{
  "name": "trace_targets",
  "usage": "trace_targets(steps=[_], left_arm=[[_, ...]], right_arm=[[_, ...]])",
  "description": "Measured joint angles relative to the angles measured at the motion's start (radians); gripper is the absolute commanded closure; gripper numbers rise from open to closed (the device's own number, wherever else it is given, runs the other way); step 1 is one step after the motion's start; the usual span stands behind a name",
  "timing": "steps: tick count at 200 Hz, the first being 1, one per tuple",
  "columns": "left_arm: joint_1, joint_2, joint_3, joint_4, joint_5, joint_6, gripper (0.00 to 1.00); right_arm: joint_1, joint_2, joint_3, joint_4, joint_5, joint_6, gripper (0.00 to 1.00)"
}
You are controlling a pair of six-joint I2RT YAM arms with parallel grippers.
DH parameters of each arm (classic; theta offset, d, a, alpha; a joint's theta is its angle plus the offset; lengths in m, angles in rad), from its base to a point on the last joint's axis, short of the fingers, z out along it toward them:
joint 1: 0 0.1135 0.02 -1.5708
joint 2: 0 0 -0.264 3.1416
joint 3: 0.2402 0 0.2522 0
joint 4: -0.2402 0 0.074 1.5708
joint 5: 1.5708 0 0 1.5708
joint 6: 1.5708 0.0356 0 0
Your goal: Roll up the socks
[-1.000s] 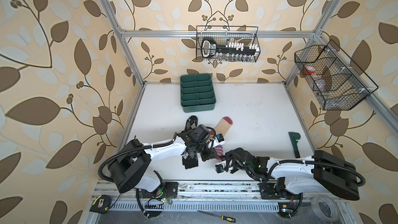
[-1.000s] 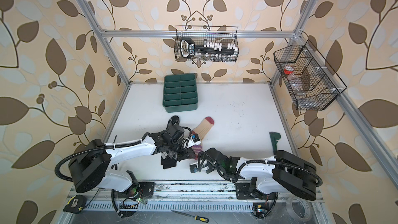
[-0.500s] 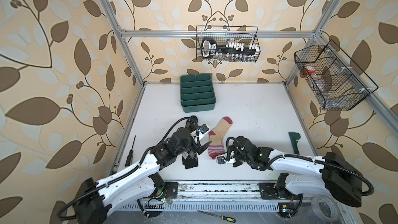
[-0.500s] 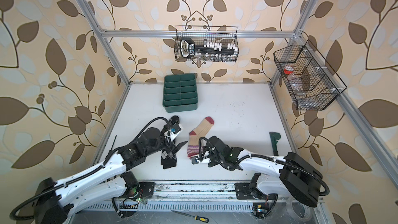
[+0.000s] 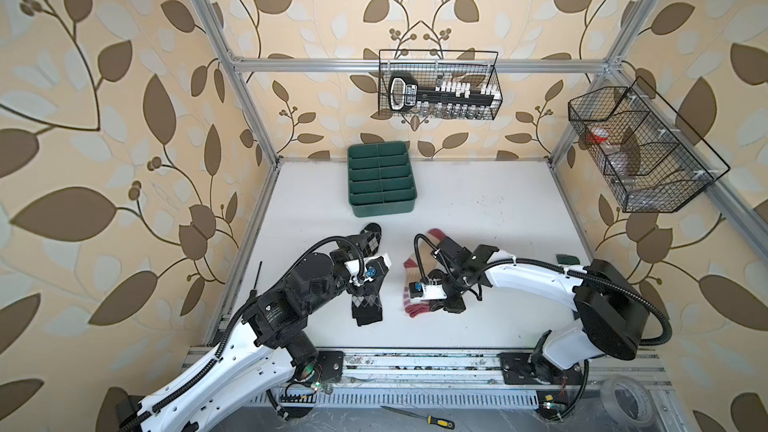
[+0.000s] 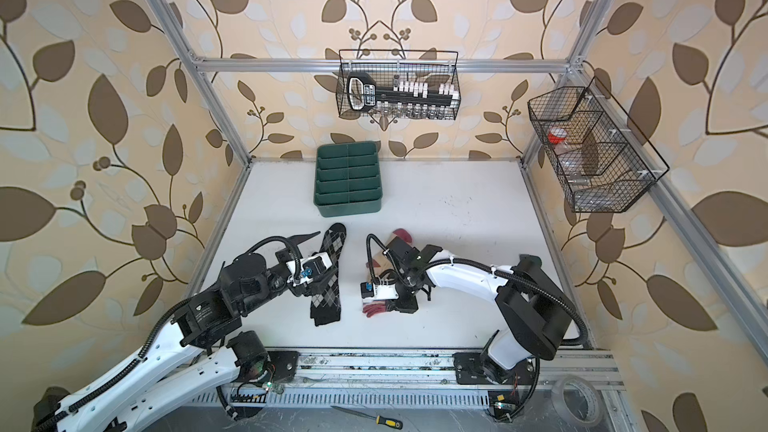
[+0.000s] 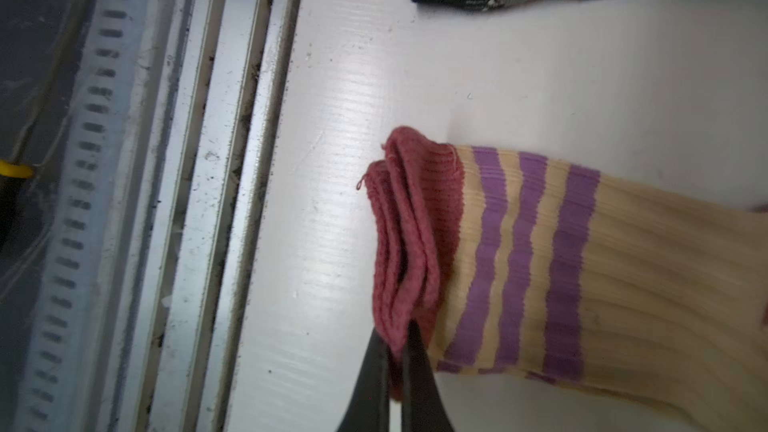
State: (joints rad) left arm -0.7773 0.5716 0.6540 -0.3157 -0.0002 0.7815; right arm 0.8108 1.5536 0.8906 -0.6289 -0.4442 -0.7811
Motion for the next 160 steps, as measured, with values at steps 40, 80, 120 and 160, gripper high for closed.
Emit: trace_targets(steps=[40,80,120,160], left_arm=[[-0.002,-0.036,-0.021,-0.073,0.054,0.082,0.04],[-0.035,-0.059,-0.075,-0.073,0.048,0.189,0.04],[-0.194,0.001,-0.107,-0.05,-0.01,0.27,0.05],[-0.47,0.116,-0.154,0.014,-0.133,0.288,0.08]], right_arm=[[-0.05,0.072,0.045,-0.068,-0.063,0.038,1.0],[-0.077,0.168,0.092,-0.084,-0.097,0.073,1.0],[-0.086,0.219,0.111,-0.098,-0.109,0.095,1.0],[-0.097,0.236,0.13,-0.11,-0.114,0.101,1.0]])
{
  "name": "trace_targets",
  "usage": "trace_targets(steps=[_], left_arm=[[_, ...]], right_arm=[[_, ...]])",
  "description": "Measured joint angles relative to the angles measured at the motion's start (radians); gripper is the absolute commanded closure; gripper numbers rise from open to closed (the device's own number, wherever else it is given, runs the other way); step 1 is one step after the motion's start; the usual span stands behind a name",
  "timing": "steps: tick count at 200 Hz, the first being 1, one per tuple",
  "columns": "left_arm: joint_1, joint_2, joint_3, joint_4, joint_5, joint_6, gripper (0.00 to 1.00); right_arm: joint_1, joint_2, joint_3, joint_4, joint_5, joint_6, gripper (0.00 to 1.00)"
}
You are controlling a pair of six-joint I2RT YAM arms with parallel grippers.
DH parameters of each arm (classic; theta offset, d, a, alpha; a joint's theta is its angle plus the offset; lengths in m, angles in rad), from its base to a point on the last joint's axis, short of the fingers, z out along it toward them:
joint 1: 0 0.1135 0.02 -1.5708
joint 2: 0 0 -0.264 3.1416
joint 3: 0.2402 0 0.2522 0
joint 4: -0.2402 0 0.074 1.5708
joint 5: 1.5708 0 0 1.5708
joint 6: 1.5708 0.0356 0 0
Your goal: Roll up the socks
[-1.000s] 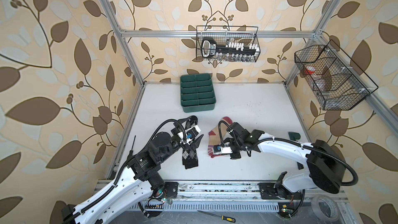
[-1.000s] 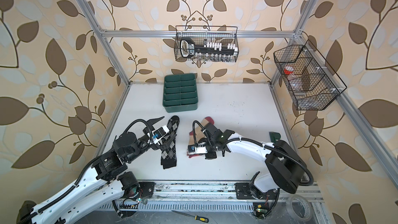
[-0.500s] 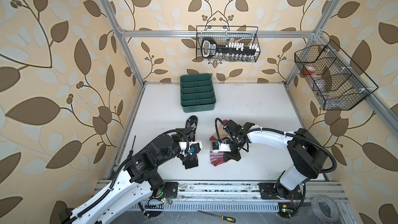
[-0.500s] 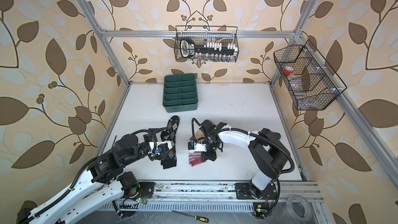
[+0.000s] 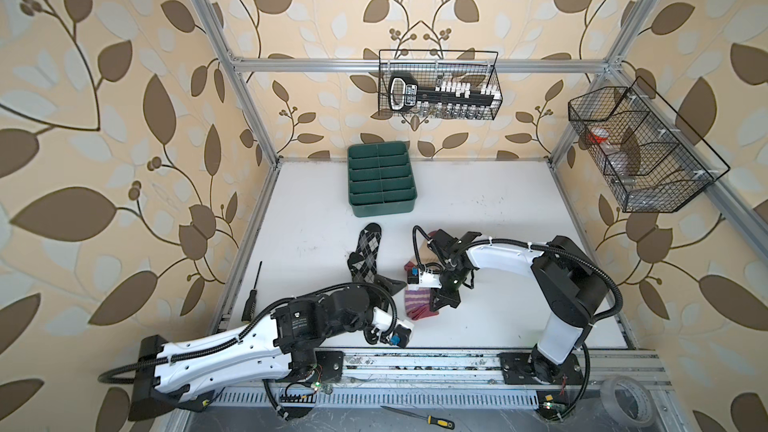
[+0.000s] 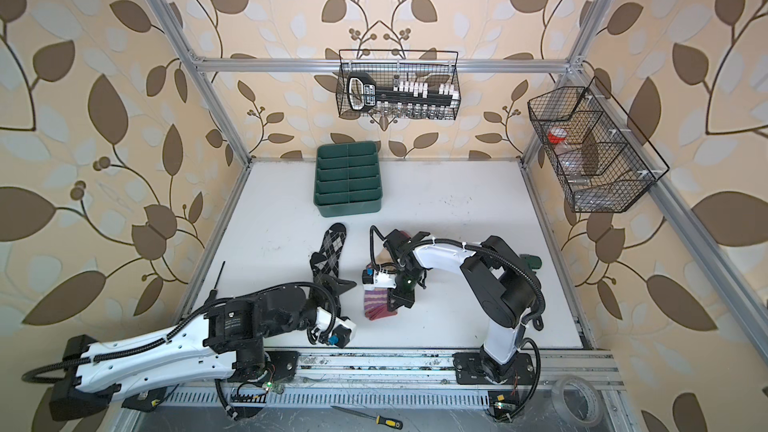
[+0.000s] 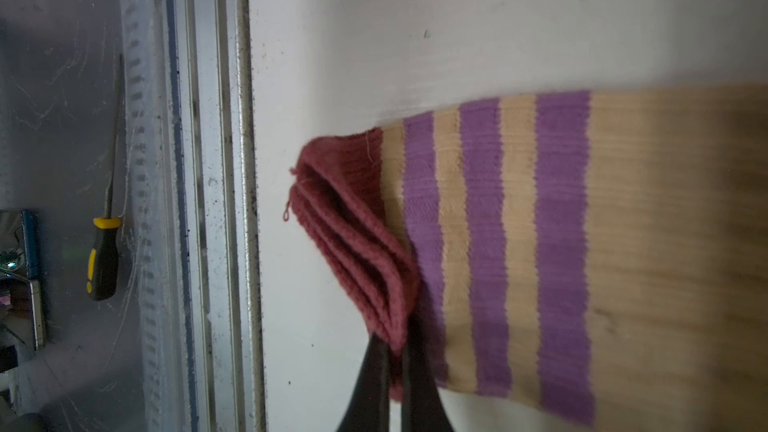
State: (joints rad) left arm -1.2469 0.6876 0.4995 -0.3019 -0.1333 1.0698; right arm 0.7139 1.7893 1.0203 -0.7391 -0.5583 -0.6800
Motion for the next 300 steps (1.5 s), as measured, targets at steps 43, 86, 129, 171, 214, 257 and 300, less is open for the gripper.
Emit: trace_targets(steps=[43,86,129,171,214,257,300], left_arm=[[-0.163,0.113,-0.033,0.07,-0.114,0.006,0.17],[-0.174,0.181,-0.063,0.153,-0.183,0.025,0.19],[-0.174,0.209,-0.075,0.195,-0.229,0.046,0.17],[-0.174,0.246,-0.122,0.214,-0.261,0.058,0.18],[-0.18,0.257,-0.126,0.24,-0.269,0.06,0.2],[-0.196,0.302,-0.129,0.28,-0.269,0.055,0.26],[-0.207,0.465,-0.129,0.417,-0.29,0.052,0.35]], right_arm=[[-0.003,0.0,0.0,-0.002,0.0,0.001,1.0],[-0.003,0.0,0.0,-0.002,0.0,0.004,1.0],[-0.003,-0.005,-0.002,0.005,0.002,0.008,1.0],[-0.004,-0.027,-0.016,0.021,0.008,0.011,1.0],[-0.024,-0.021,-0.013,0.021,0.008,0.011,1.0],[-0.034,0.0,-0.006,0.019,0.008,0.011,1.0],[-0.037,0.013,0.003,0.015,0.007,0.011,1.0]])
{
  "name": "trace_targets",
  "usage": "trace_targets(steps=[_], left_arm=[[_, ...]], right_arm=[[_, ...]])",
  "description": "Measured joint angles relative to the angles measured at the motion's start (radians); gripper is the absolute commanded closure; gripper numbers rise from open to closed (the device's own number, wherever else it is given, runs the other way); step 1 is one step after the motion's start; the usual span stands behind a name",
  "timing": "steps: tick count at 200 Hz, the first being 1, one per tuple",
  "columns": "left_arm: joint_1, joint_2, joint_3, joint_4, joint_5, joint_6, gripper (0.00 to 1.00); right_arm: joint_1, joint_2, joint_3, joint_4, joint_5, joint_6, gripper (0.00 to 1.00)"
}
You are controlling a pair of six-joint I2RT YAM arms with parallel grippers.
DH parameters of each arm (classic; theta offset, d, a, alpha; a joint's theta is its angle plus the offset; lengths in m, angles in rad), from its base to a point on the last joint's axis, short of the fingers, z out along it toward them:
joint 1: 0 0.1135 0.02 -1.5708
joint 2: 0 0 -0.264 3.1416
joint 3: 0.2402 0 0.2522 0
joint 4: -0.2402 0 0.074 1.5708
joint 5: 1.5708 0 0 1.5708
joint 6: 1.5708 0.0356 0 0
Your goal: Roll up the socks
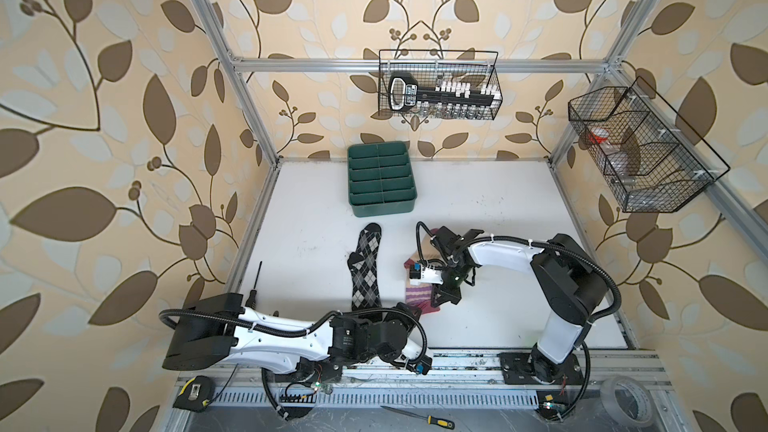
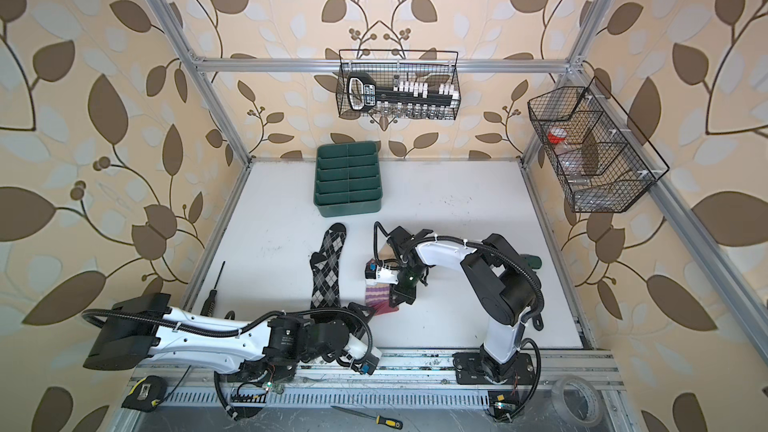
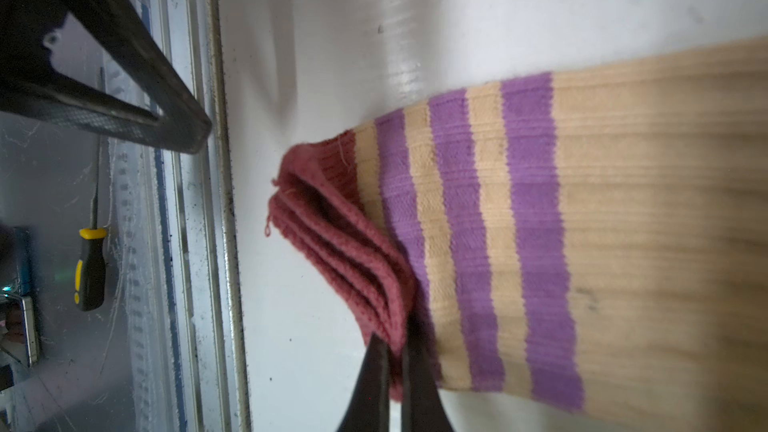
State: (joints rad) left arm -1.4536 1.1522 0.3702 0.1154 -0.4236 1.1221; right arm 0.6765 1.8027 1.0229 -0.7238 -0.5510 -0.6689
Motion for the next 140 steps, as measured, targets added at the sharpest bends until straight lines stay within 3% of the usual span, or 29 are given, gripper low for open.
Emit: trace_targets(steps=[76,113,140], left_arm=[[0.0,0.14,-0.005,0.154,-0.045,-0.005,0.56],[0.0,0.187,-0.008,0.19,-0.058,-0.005,0.57],[0.0,0.212,-0.008,0.212,-0.059,-0.008,0.52]], right_arm=[[-0.001,0.0,0.0,0.001,0.0,0.004,1.0],[-0.001,0.0,0.0,0.002,0.0,0.008,1.0],[-0.001,0.0,0.0,0.002,0.0,0.012,1.0]])
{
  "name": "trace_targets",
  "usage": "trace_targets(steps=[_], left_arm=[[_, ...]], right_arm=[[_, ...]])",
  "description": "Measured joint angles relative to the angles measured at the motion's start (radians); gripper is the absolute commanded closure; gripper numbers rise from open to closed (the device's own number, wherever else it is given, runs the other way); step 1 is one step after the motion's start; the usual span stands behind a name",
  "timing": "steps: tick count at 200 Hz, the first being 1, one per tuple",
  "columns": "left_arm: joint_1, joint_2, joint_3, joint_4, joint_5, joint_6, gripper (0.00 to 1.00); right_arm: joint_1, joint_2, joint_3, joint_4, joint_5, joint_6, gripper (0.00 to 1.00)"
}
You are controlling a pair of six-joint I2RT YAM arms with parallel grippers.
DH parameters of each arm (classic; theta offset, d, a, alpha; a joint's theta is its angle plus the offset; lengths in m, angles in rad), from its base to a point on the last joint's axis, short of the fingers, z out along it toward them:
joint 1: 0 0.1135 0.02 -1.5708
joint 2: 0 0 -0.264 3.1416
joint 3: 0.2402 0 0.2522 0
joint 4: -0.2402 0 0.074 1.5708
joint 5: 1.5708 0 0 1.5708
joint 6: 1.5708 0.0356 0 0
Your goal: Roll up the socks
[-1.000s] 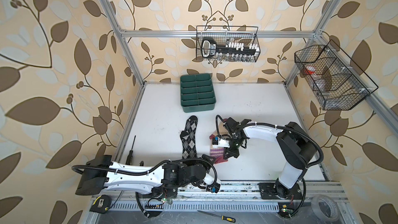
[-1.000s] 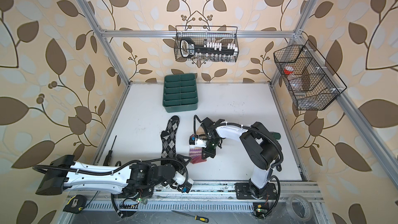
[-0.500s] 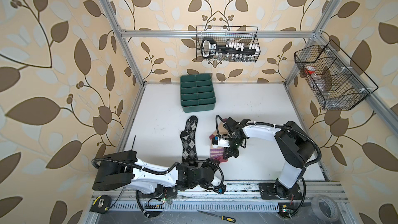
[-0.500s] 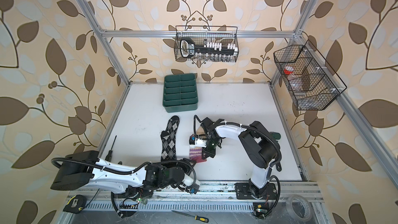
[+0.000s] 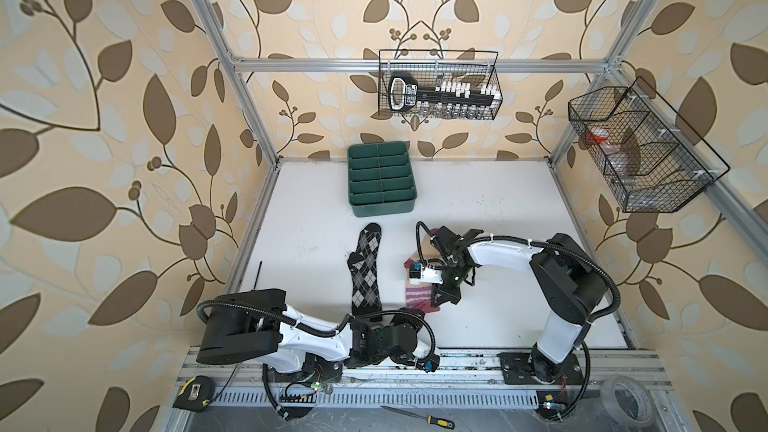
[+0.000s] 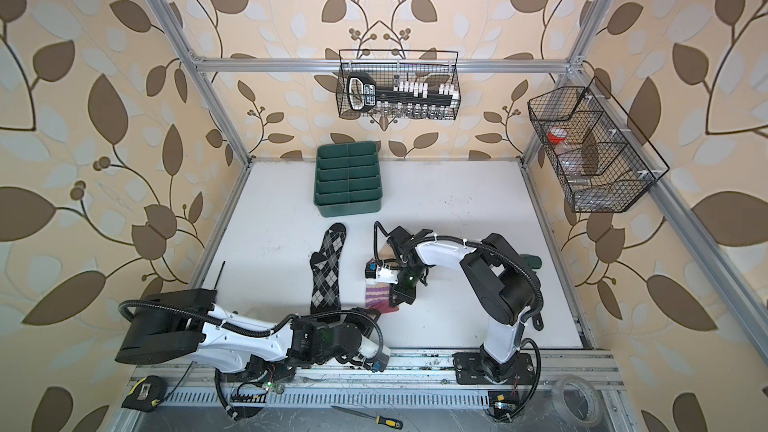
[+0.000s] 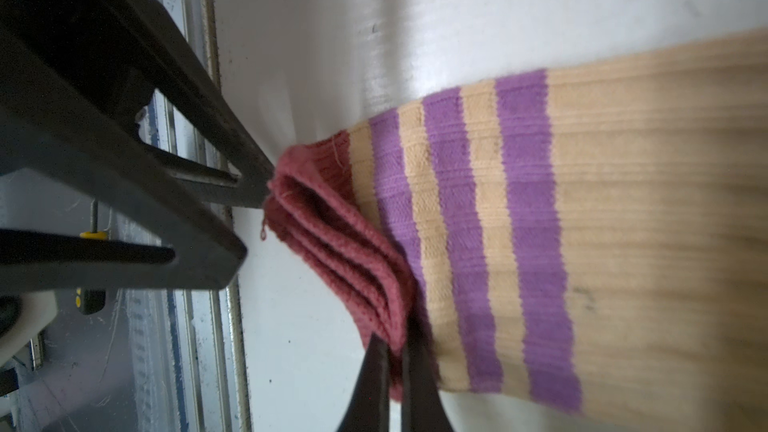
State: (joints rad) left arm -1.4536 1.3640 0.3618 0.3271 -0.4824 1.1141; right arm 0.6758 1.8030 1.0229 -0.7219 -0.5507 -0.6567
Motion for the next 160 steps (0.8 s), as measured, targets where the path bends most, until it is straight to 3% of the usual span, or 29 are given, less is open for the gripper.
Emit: trace_targets(steps=[34,160], left_arm=[[0.0,0.041,-0.001,0.034,-0.018,-0.021,0.41],[0.068,0.154,-0.001,0.189,-0.091,-0.08,0.52]], right_arm=[[-0.002,-0.001,0.0,0.0,0.0,0.003,1.0],[-0.011,-0.016,-0.002,0.01,-0.003,0.003,1.0]])
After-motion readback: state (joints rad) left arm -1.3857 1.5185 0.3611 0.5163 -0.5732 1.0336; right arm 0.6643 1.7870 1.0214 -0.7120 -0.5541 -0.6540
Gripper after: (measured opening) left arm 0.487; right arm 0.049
